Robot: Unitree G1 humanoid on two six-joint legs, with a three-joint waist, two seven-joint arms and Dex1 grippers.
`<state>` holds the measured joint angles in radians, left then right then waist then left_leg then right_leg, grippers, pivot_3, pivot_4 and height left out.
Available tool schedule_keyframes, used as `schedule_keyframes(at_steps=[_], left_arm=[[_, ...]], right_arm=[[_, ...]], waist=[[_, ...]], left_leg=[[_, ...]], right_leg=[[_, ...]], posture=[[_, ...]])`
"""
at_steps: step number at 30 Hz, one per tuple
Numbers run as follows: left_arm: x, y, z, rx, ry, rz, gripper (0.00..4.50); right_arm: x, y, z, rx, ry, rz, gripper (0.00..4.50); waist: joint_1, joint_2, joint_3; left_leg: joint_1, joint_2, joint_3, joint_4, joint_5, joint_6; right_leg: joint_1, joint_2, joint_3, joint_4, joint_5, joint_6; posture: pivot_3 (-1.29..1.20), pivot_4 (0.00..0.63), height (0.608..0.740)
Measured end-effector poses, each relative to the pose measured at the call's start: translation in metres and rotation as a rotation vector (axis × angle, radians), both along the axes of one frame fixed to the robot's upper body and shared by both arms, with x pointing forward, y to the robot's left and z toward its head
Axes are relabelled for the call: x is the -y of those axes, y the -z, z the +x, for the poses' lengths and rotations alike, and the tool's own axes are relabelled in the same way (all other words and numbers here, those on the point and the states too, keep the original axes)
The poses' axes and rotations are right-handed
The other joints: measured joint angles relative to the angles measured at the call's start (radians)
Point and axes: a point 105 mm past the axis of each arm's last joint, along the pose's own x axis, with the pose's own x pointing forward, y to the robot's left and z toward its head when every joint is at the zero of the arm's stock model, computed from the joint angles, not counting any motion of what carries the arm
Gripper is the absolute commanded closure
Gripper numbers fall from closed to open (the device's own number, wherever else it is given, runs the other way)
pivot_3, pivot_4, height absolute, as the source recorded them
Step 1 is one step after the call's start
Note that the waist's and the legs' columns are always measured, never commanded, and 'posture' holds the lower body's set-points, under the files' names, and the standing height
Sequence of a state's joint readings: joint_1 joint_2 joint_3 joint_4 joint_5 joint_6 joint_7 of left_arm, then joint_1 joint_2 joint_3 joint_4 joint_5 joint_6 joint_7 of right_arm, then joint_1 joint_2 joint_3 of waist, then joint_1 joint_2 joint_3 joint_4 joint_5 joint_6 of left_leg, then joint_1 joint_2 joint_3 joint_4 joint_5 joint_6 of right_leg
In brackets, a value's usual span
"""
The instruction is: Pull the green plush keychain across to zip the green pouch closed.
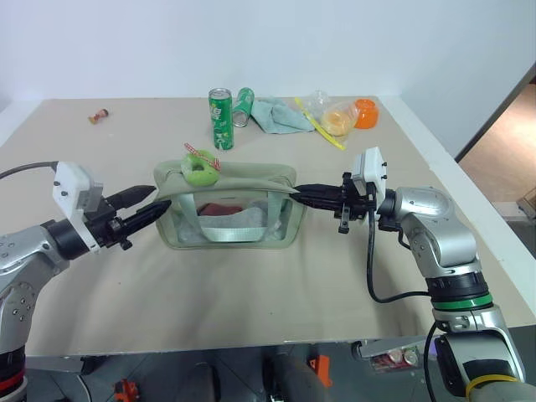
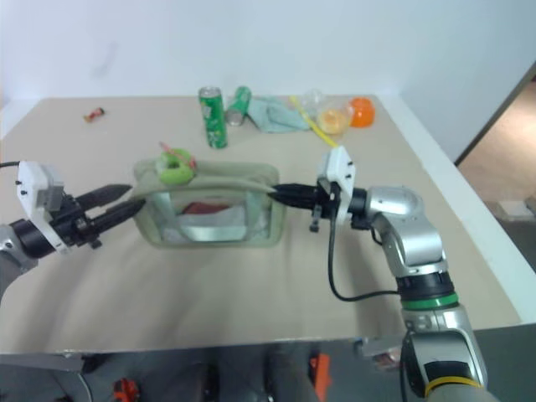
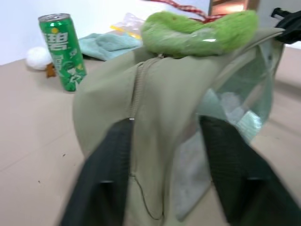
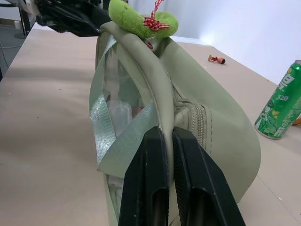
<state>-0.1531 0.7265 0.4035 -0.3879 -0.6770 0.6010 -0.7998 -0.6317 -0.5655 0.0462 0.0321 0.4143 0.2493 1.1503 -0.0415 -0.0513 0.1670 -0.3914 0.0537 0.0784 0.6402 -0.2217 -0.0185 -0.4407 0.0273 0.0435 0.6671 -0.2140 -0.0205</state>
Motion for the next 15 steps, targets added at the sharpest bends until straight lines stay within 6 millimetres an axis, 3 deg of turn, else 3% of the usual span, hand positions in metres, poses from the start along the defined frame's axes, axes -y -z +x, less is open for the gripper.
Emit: schedule_keyframes(at_steps=[2,3,4,11,14,15], left_arm=[[0.001,0.002,0.001,-0.001,0.003,-0.002,3.95],[0.002,0.002,0.001,0.000,0.004,-0.002,4.29],[0.002,0.002,0.001,0.000,0.005,-0.002,4.50],[0.007,0.002,-0.001,0.005,0.016,-0.010,4.50],[0.011,0.003,-0.002,0.001,0.022,-0.013,4.50],[0.013,0.004,-0.003,-0.001,0.031,-0.016,4.50]], right_arm=[[-0.001,0.000,-0.001,-0.006,-0.003,-0.001,4.50],[-0.001,0.000,-0.001,-0.007,-0.003,0.000,3.74],[0.000,0.001,-0.002,-0.017,-0.001,-0.003,3.42],[0.014,0.006,-0.001,-0.063,0.040,-0.043,0.96],[0.019,-0.013,-0.001,0.002,0.058,-0.063,0.01],[0.017,-0.023,-0.002,0.034,0.057,-0.058,0.01]], waist=[[0.000,0.000,0.000],[0.000,0.000,0.000],[0.000,0.000,0.000],[0.000,0.000,0.000],[0.000,0.001,0.000],[-0.001,0.001,0.000]], left_leg=[[0.000,0.000,0.000,0.000,0.000,0.000],[0.000,0.000,0.000,0.000,0.000,0.000],[0.000,0.000,0.000,0.000,0.000,0.000],[-0.001,0.000,0.000,0.000,0.000,0.000],[-0.001,-0.001,0.000,0.000,0.000,0.000],[-0.001,-0.001,0.000,0.000,0.000,0.000]], right_leg=[[0.000,0.000,0.000,0.000,0.000,0.000],[0.000,0.000,0.000,0.000,0.000,0.000],[0.000,0.000,0.000,0.000,0.000,0.000],[-0.001,0.000,0.000,0.000,0.000,0.000],[-0.001,-0.001,0.000,0.000,0.000,0.001],[-0.001,0.000,0.000,0.000,0.000,0.001]], posture=[[0.00,0.150,0.740],[0.00,0.150,0.740],[0.00,0.150,0.740],[0.00,0.150,0.740],[0.00,0.150,0.740],[0.00,0.150,0.740]])
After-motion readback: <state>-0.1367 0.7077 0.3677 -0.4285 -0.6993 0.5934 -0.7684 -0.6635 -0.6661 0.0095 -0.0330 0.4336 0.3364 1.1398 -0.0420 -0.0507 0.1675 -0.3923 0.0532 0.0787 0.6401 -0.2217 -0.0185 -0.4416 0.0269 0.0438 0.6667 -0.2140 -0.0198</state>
